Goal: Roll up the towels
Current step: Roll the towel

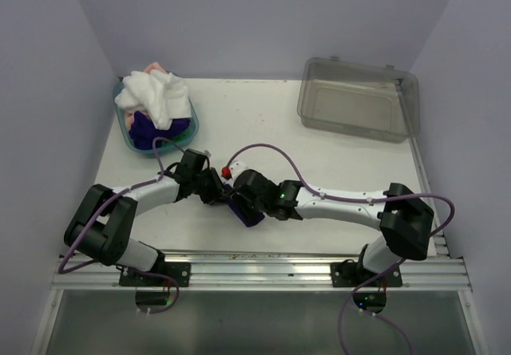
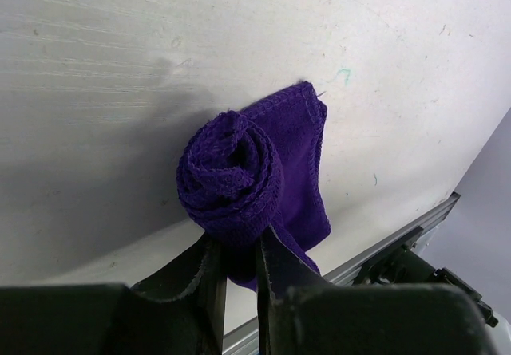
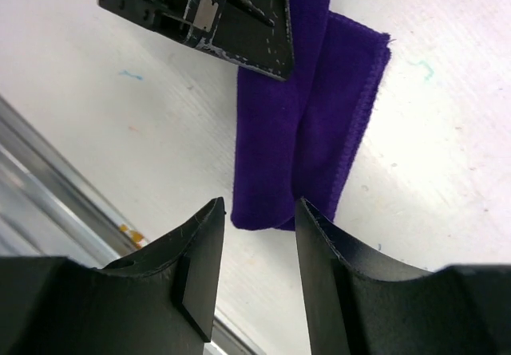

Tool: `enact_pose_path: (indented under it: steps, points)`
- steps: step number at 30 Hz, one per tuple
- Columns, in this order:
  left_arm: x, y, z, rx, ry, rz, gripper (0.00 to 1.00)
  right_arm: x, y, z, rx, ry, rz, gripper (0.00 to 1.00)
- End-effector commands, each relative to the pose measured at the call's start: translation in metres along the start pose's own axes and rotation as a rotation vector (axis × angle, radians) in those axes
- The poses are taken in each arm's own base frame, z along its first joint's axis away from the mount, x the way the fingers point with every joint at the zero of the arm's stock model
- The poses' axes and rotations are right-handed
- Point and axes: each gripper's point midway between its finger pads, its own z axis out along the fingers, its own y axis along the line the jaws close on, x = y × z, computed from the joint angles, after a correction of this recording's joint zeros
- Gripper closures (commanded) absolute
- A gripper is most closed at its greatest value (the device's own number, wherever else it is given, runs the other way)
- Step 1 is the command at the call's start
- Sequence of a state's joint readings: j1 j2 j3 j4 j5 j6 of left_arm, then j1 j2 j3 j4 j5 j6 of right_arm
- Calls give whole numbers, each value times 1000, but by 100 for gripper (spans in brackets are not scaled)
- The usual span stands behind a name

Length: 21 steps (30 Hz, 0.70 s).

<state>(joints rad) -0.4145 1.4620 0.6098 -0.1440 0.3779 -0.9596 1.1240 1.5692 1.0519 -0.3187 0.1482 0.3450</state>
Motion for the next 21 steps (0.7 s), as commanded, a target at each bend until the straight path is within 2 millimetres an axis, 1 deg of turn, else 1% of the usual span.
enact_pose_path:
  steps: [1, 3, 4, 5, 6, 9, 12, 17, 19, 20, 21]
  points:
    - [-7, -8, -7, 12, -37, -1, 82, -2, -12, -1, 142, 14, -138, 55]
    - [-7, -7, -7, 11, -39, -1, 82, 1, -6, 5, 153, 26, -168, 55]
    - [-7, -8, -7, 11, -38, -1, 82, -2, -5, 6, 166, 18, -182, 53]
    - [-7, -7, -7, 10, -37, -1, 82, -3, 1, 6, 164, 15, -199, 53]
    - [-6, -7, -7, 10, -37, -4, 82, -1, 2, 10, 174, 22, -210, 52]
    - [-6, -8, -8, 12, -37, -1, 82, -7, 8, 12, 176, 8, -222, 49]
    - [-5, -6, -8, 6, -37, -1, 81, -7, 11, 19, 177, 7, -223, 47]
    - [-3, -6, -10, 14, -41, -10, 81, -2, 12, 41, 199, 36, -232, 48]
    - [-4, -6, -10, 12, -44, -6, 80, 0, 11, 46, 211, 38, -225, 51]
    - [-4, -7, -11, 12, -46, -4, 80, 3, 11, 49, 214, 44, -223, 54]
    - [-5, -6, -11, 9, -49, -7, 80, 5, 10, 51, 218, 43, -213, 70]
